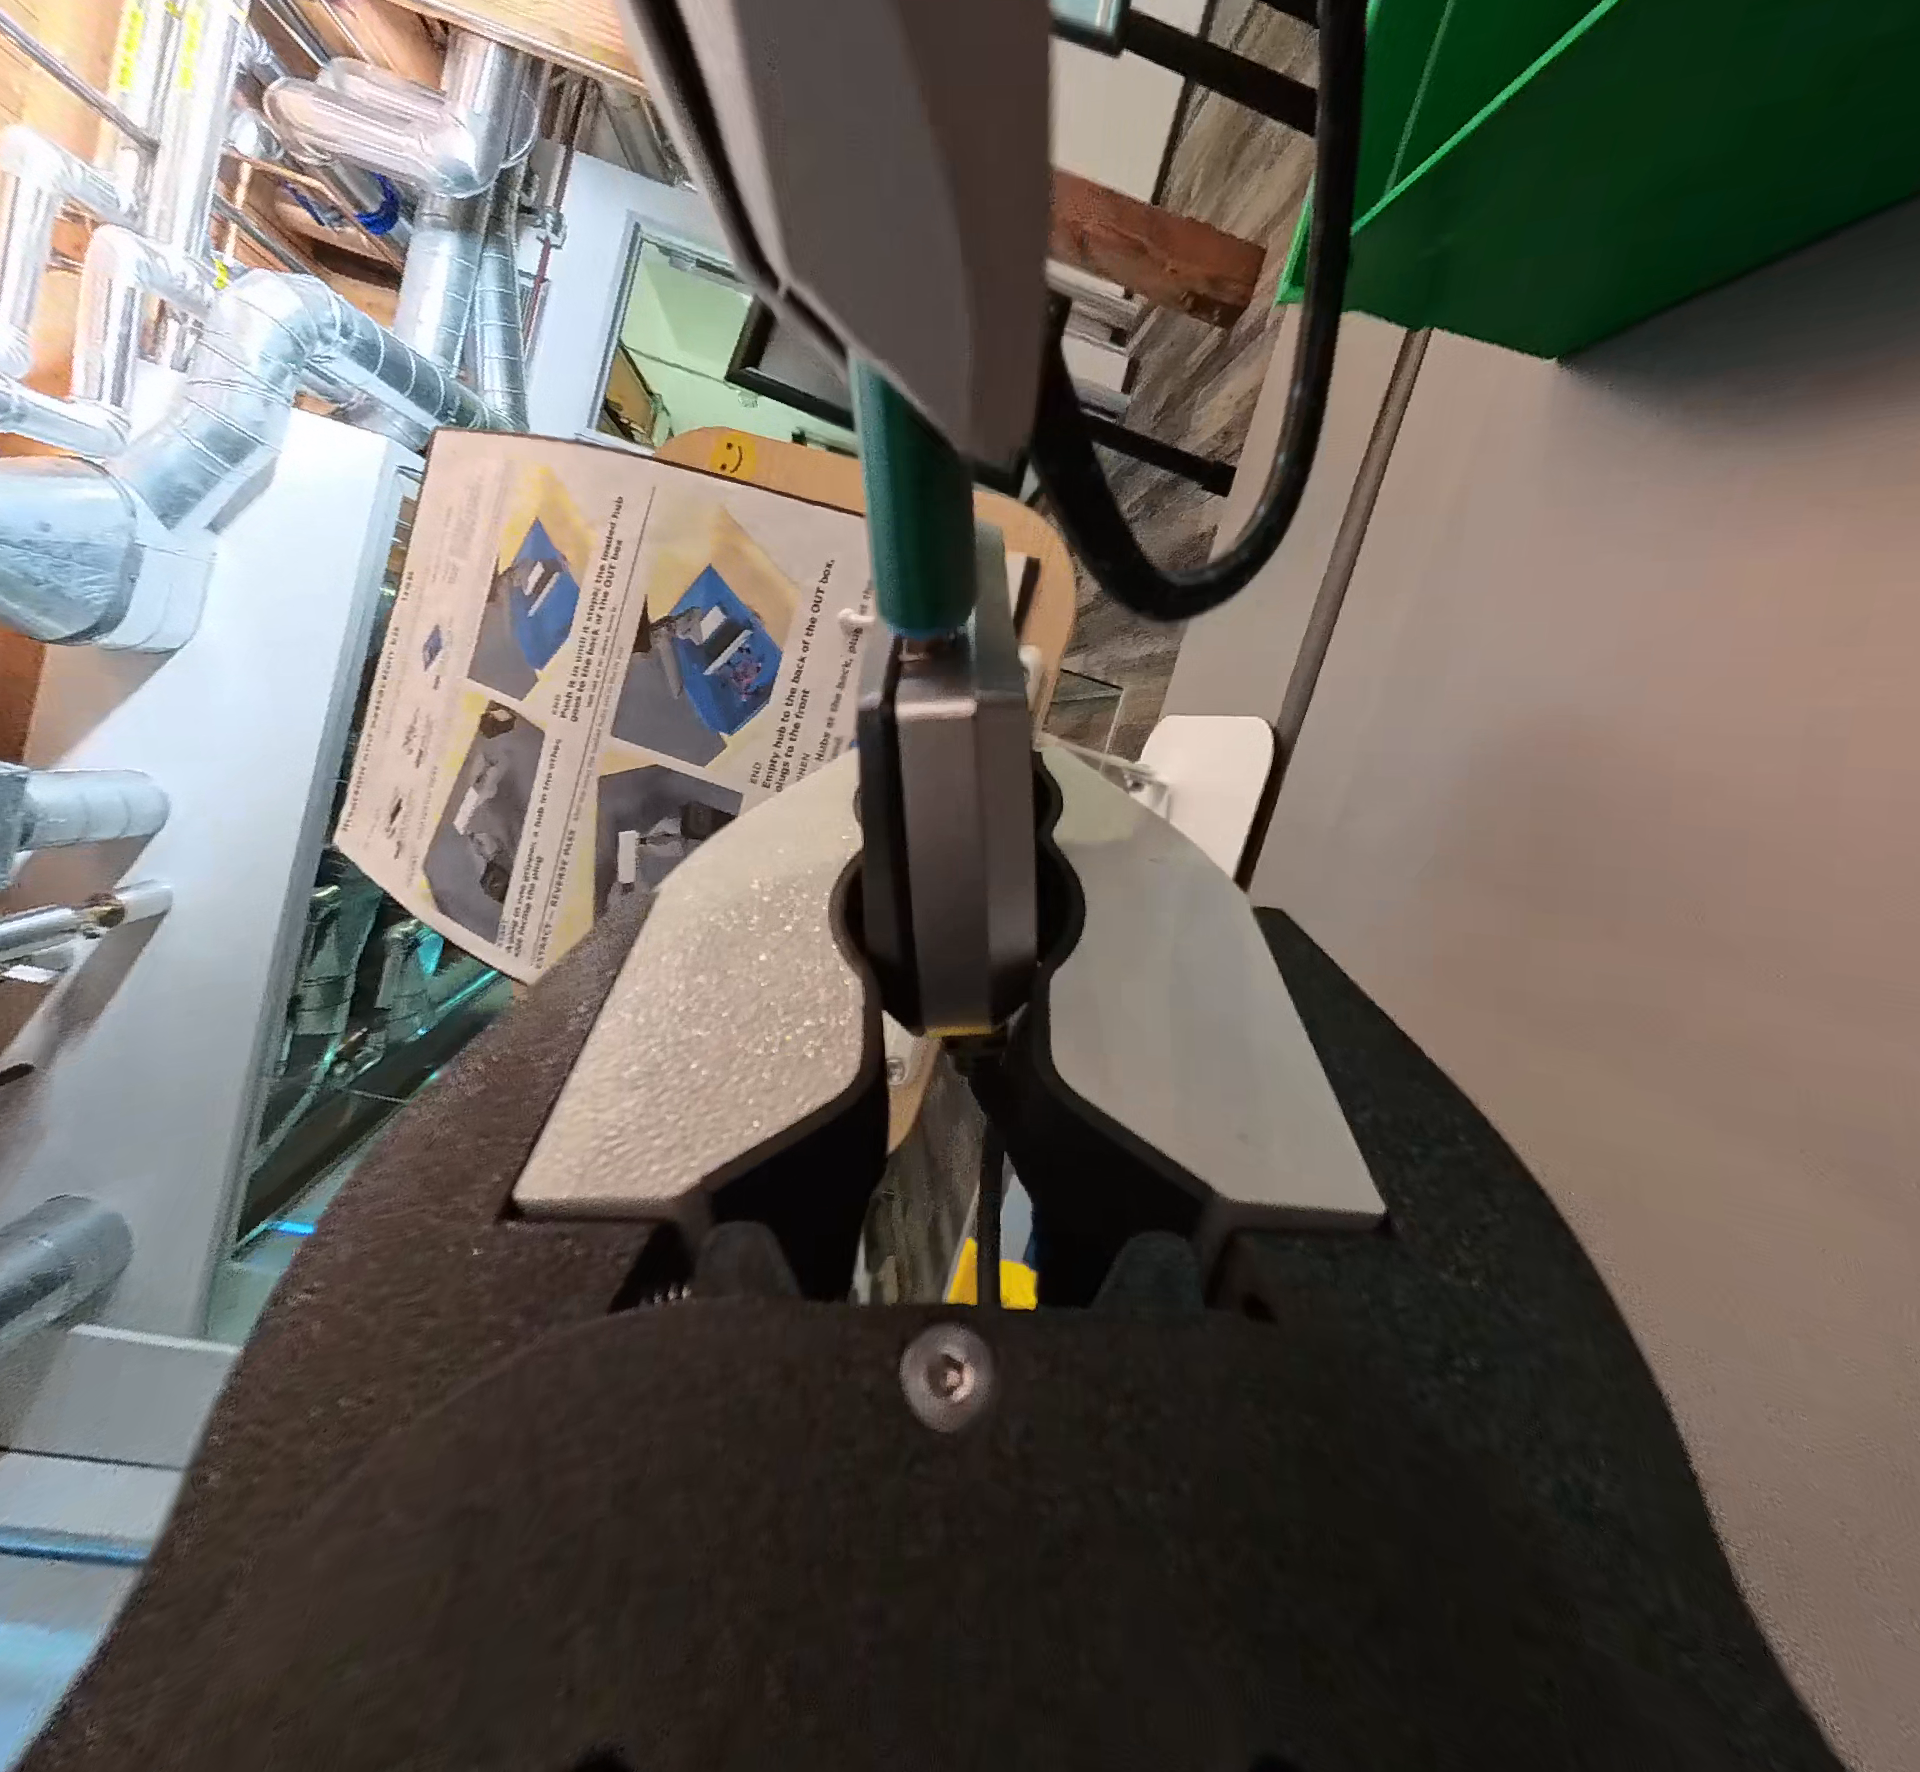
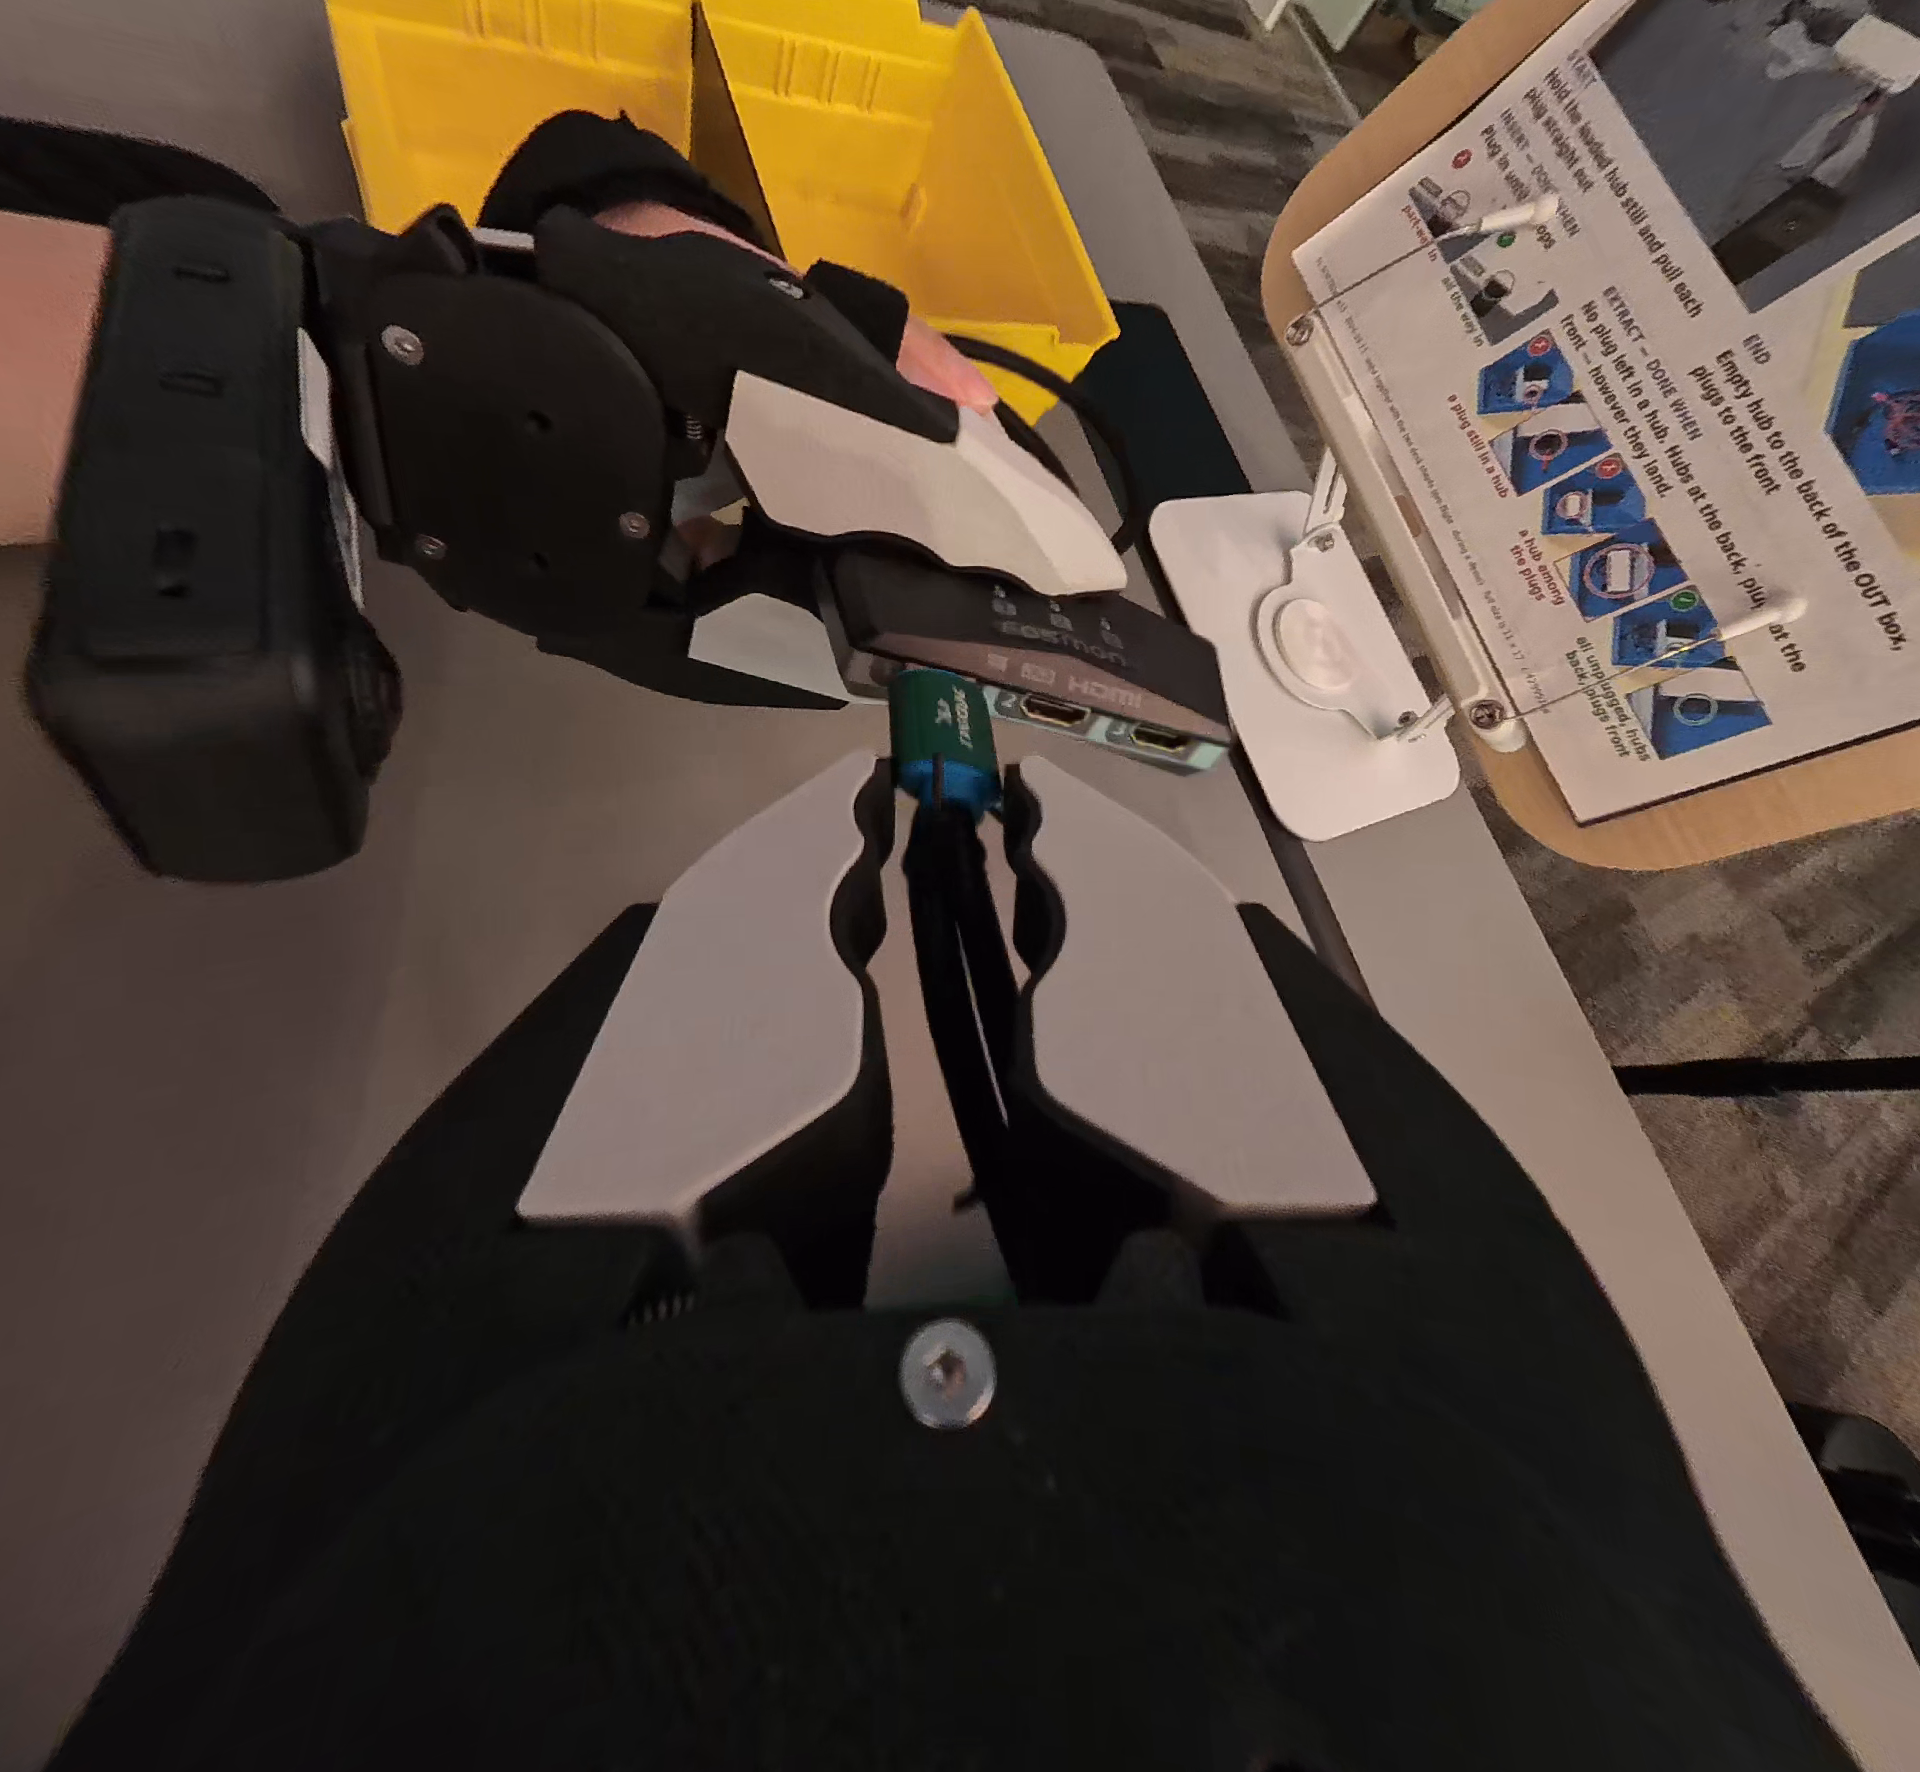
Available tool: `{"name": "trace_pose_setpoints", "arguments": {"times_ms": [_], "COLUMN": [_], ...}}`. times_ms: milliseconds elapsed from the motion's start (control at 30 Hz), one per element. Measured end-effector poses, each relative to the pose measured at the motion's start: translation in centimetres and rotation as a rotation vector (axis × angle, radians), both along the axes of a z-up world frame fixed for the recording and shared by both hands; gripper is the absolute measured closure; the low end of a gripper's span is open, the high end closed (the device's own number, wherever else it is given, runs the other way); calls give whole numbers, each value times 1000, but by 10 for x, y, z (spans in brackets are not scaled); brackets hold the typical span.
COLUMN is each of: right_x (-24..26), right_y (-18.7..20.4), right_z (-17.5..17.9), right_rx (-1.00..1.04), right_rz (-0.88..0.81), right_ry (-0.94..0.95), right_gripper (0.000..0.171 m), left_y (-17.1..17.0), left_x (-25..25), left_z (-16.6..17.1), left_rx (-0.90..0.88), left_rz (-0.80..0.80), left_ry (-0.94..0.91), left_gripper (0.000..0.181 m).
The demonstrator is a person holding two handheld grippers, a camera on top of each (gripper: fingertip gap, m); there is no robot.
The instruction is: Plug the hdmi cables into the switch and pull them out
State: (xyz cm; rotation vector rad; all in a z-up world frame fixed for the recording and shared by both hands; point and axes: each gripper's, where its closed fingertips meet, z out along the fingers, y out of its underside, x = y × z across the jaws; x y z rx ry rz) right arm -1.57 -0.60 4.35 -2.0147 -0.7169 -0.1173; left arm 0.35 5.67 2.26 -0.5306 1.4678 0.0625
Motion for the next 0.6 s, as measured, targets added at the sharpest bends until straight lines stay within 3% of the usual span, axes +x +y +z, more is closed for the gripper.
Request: {"name": "trace_pose_setpoints", "arguments": {"times_ms": [200,400,500,600], "right_x": [8,46,54,28], "right_y": [-26,-50,-41,-27], "right_z": [41,70,58,29], "right_rx": [114,274,283,234], "right_rz": [41,41,66,210], "right_ry": [166,236,227,100], "right_gripper": [147,145,135,121], "left_y": [9,-12,-35,-56], "left_x": [-9,-17,-19,-24], "left_z": [11,9,13,17], "left_rx": [-1,-9,-51,-98], "left_rz": [-20,-207,-330,-442], "left_ry": [-37,25,22,32], "left_gripper": [158,157,158,157]}}
